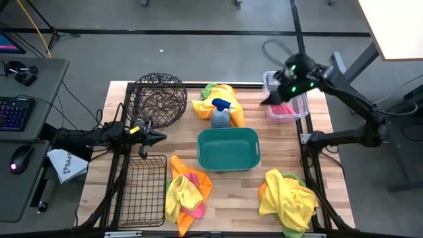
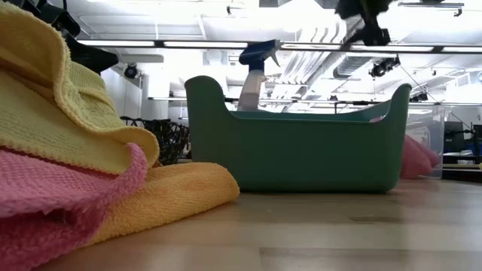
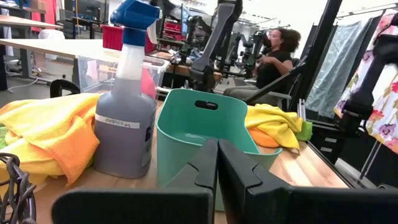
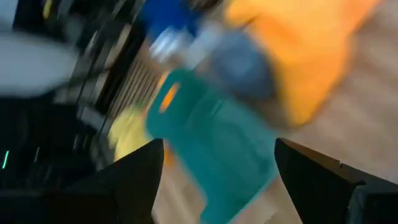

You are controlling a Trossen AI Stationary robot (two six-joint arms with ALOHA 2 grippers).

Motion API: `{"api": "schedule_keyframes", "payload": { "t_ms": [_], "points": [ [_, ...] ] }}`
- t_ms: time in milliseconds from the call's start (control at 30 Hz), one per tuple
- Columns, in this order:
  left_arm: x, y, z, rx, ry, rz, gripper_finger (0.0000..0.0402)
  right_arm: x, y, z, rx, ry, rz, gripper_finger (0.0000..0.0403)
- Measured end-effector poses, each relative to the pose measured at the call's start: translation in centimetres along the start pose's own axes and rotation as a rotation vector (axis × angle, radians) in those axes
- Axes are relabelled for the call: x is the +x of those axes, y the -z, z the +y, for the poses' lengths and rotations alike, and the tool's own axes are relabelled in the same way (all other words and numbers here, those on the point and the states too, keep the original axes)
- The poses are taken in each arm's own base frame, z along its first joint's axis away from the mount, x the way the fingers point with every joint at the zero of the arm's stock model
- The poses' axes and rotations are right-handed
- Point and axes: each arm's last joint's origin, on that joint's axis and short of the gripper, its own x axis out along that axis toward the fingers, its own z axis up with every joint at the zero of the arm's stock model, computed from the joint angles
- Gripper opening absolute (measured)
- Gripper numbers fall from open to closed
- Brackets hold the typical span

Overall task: Sort microfiber towel by color & place in baskets
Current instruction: Put the pink towel into the transparent bin

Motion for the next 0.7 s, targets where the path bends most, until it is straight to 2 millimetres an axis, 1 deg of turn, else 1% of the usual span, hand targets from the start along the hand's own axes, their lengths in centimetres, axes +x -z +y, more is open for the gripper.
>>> {"api": "schedule_keyframes", "payload": {
  "t_ms": [167, 333, 400, 500, 567, 667, 700],
  "points": [
    [0.0, 0.0, 0.0, 0.000, 0.000, 0.000, 0.0000, 2.6, 3.8, 4.8, -0.095, -0.089, 0.208, 0.0303],
    [0.0, 0.0, 0.0, 0.000, 0.000, 0.000, 0.0000, 3.7, 8.2, 8.4, -0.082, -0.049, 0.316, 0.0303],
    [0.0, 0.0, 0.0, 0.000, 0.000, 0.000, 0.0000, 4.0, 9.8, 9.4, -0.093, -0.012, 0.310, 0.0303],
    [0.0, 0.0, 0.0, 0.000, 0.000, 0.000, 0.0000, 4.5, 11.8, 10.7, -0.095, 0.043, 0.252, 0.0303],
    [0.0, 0.0, 0.0, 0.001, 0.000, -0.001, 0.0000, 5.1, 13.0, 11.5, -0.096, 0.072, 0.212, 0.0303],
    [0.0, -0.2, 0.0, 0.051, -0.016, -0.019, 0.0000, 6.2, 14.4, 12.3, -0.100, 0.129, 0.172, 0.0303],
    [0.0, -0.3, 0.0, 0.036, -0.015, -0.035, 0.0000, 6.6, 14.9, 12.4, -0.104, 0.144, 0.169, 0.0303]
  ]
}}
